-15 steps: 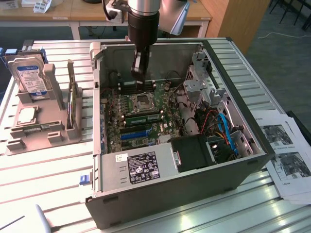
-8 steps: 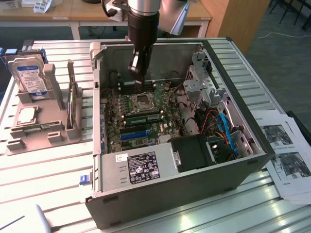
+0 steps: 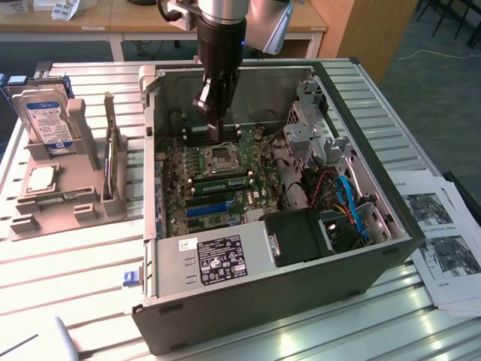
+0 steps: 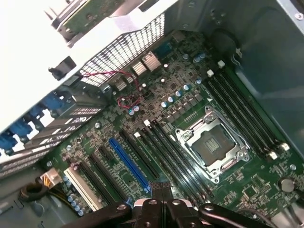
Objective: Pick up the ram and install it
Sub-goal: 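Press down the ram until it locks into place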
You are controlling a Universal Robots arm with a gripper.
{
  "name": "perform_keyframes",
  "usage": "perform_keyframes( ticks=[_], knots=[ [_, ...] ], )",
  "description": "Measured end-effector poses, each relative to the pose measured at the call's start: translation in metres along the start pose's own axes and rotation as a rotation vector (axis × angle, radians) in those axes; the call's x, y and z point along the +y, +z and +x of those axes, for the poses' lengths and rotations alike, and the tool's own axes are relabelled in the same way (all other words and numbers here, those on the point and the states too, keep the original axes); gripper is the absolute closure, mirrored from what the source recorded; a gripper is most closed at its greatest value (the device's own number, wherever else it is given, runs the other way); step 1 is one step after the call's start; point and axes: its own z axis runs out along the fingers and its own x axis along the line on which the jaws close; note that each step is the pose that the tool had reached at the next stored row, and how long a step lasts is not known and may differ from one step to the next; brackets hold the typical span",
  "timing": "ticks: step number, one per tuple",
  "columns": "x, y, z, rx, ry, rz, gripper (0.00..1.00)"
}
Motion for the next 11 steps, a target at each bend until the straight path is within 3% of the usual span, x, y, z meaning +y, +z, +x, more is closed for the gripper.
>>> perform_keyframes(
  ticks=[11],
  knots=[
    [0.0, 0.0, 0.0, 0.0038, 0.2, -0.0121, 0.9]
  ],
)
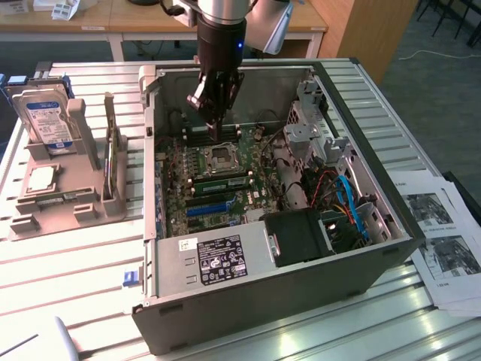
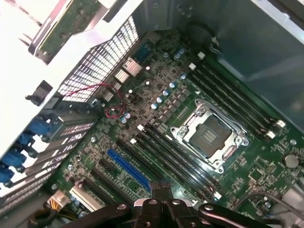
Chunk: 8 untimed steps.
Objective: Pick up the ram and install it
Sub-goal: 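Press down the ram until it locks into place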
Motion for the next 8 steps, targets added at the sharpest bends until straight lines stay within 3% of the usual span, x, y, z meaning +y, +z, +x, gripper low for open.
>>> perform_keyframes(
  ticks=[8],
  knots=[
    [0.0, 0.0, 0.0, 0.0026, 0.138, -0.0083, 0.9]
  ],
)
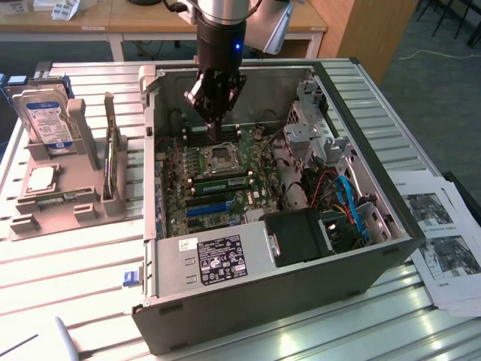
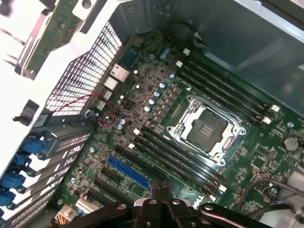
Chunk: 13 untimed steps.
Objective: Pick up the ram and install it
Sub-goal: 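Press down the ram until it locks into place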
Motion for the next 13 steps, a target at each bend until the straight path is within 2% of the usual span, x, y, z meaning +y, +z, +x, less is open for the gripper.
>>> perform_keyframes(
  ticks=[13],
  knots=[
    [0.0, 0.0, 0.0, 0.004, 0.216, -0.0131, 0.9]
  ],
)
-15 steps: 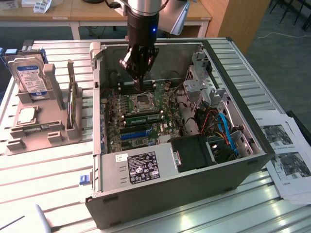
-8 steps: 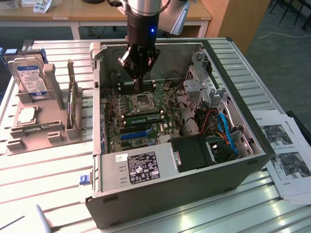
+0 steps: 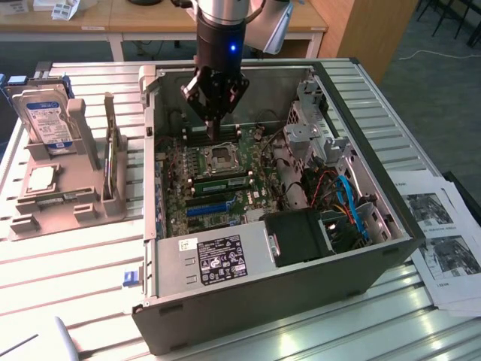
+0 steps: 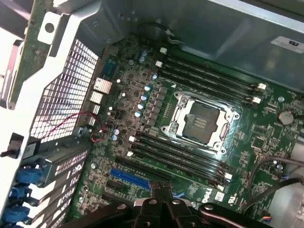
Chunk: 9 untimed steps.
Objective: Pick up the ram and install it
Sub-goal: 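Press down the ram until it locks into place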
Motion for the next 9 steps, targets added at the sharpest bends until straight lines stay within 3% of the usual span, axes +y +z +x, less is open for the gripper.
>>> perform_keyframes(
  ticks=[9],
  knots=[
    [0.0, 0.0, 0.0, 0.0026, 0.144, -0.0088, 0.9]
  ],
)
